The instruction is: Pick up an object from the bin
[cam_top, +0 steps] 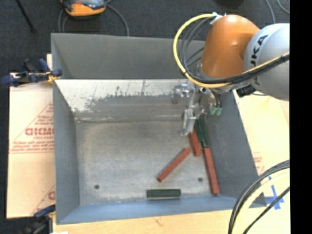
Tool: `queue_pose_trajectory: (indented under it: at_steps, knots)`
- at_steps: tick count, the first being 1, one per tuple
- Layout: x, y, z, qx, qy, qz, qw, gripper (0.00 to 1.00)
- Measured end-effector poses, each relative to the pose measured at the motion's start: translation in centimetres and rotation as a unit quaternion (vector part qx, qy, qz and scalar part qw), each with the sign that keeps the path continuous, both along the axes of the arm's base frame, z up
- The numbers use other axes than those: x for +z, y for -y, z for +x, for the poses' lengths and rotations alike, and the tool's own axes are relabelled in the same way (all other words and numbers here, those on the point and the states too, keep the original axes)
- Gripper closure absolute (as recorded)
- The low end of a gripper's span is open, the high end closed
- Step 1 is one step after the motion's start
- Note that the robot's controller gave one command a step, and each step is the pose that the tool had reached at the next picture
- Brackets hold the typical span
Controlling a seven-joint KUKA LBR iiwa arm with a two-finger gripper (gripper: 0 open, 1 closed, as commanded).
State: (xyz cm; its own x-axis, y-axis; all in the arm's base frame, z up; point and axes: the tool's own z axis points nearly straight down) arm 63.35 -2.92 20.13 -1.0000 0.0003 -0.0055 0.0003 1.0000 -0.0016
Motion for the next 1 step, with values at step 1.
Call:
queue_pose_trajectory:
  at_steps: [1]
  knots:
    - [0.0, 0.0, 0.0, 0.0, 0.0, 0.0, 1.0, 0.0]
